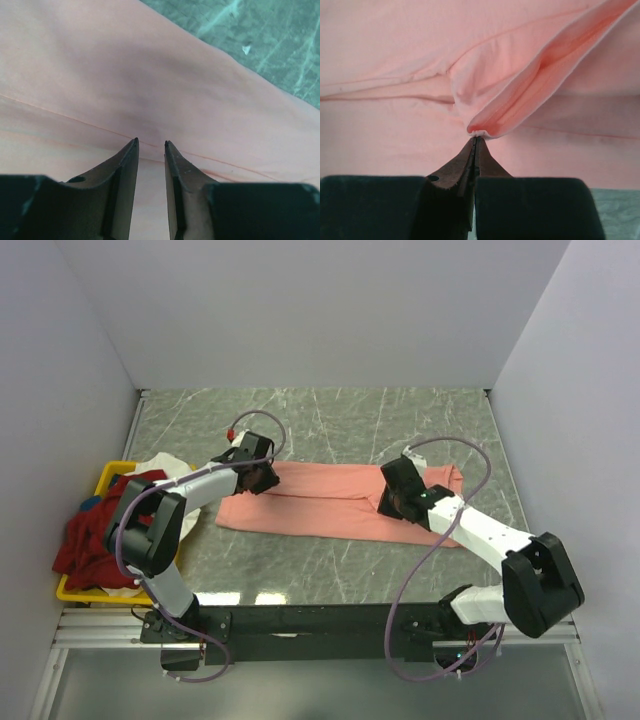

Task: Fold and stack the t-shirts
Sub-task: Fold the tshirt

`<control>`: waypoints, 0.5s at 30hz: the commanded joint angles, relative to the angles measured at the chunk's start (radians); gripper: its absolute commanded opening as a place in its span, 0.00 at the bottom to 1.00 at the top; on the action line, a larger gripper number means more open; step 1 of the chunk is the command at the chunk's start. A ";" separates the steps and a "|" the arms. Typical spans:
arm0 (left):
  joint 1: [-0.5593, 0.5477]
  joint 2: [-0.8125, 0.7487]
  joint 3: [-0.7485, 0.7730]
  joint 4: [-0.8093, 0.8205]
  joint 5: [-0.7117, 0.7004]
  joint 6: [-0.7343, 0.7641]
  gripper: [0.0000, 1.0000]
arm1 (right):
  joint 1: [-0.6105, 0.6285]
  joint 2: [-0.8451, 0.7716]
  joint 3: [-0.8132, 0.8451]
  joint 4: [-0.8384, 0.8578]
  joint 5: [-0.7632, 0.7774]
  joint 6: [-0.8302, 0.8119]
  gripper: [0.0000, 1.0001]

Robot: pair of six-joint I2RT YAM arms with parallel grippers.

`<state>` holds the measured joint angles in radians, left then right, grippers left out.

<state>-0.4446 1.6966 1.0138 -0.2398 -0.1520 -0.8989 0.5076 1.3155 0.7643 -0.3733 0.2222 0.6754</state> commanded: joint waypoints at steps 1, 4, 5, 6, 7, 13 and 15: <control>-0.020 -0.041 0.017 0.045 0.043 0.044 0.34 | 0.025 -0.074 -0.078 0.109 0.026 0.096 0.00; -0.039 -0.032 0.031 0.043 0.058 0.074 0.35 | 0.032 -0.096 -0.137 0.146 0.007 0.118 0.00; -0.043 -0.028 0.034 0.043 0.063 0.080 0.36 | 0.032 -0.108 -0.146 0.171 -0.004 0.122 0.00; -0.051 -0.026 0.037 0.046 0.068 0.093 0.36 | 0.031 -0.114 -0.157 0.183 -0.013 0.124 0.01; -0.055 -0.025 0.040 0.050 0.084 0.101 0.38 | 0.032 -0.120 -0.166 0.192 -0.021 0.125 0.02; -0.095 -0.012 0.060 0.065 0.120 0.141 0.44 | 0.032 -0.163 -0.151 0.195 -0.043 0.113 0.06; -0.123 -0.009 0.072 0.074 0.143 0.161 0.47 | 0.031 -0.171 -0.128 0.153 -0.018 0.105 0.08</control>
<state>-0.5339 1.6970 1.0351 -0.2161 -0.0574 -0.7914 0.5327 1.1801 0.5968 -0.2295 0.1783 0.7780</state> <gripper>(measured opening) 0.459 0.066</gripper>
